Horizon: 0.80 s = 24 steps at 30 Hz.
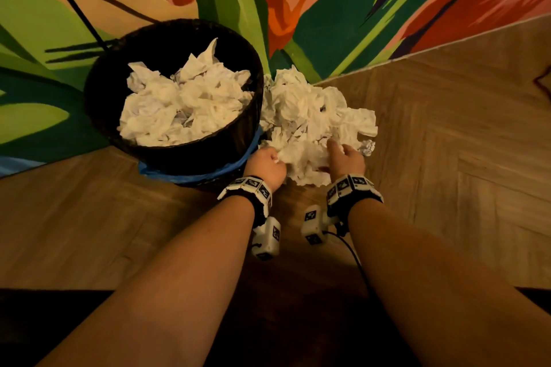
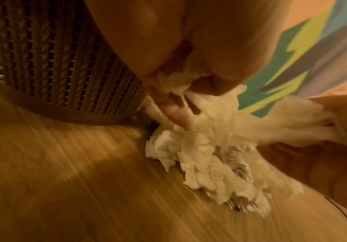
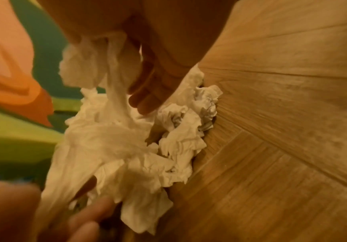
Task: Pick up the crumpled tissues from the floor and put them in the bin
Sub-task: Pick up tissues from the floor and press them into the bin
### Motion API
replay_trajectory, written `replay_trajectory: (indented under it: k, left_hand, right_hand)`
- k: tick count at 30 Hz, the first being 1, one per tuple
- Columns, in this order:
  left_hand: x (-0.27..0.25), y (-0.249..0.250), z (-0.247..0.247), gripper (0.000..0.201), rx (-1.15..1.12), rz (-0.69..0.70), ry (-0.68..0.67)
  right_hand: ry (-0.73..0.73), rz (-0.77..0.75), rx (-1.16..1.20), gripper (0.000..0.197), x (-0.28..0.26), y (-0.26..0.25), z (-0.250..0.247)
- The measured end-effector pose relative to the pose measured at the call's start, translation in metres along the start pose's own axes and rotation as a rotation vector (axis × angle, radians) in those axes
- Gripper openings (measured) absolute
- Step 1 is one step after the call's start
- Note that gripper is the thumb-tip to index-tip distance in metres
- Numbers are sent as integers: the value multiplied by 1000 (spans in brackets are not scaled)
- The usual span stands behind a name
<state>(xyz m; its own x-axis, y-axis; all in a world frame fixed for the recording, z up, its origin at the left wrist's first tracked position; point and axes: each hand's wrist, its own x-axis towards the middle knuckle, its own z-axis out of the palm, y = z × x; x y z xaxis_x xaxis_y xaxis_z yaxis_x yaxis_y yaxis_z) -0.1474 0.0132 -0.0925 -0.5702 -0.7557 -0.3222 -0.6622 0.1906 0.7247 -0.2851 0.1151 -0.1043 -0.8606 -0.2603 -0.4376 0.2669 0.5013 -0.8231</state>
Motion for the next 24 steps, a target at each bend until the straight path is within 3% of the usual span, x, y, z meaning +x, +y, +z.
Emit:
replay_trajectory:
  k: [3, 5, 8, 11, 13, 15, 17, 20, 22, 24]
  left_hand:
    - [-7, 0, 3, 29, -94, 27, 46]
    - [-6, -1, 3, 27, -128, -1, 43]
    - [-5, -5, 3, 17, -91, -56, -11]
    - [-5, -12, 7, 41, 49, -41, -11]
    - [-6, -15, 10, 34, 199, -16, -11]
    - [-8, -17, 14, 17, 282, -6, -16]
    - [-11, -19, 17, 5, 308, 26, -27]
    - [-11, -18, 22, 32, 318, 87, -56]
    - [-6, -18, 23, 56, 340, 69, -99]
    - [0, -19, 21, 67, 375, 33, -168]
  right_hand:
    - [82, -9, 36, 48, 6, -3, -8]
    - [96, 14, 142, 44, 6, -6, -9]
    - [104, 107, 269, 64, 5, -6, -15]
    - [141, 111, 44, 63, 4, 5, -25]
    - [118, 78, -106, 41, -3, 18, -27]
    - [30, -2, -248, 24, -8, 32, -27]
    - [-100, -106, -418, 31, -11, 47, -25]
    - [-291, -204, -555, 42, -14, 62, -19]
    - [-405, -195, -616, 52, -17, 68, -14]
    - [-470, -186, -725, 61, -20, 67, -12]
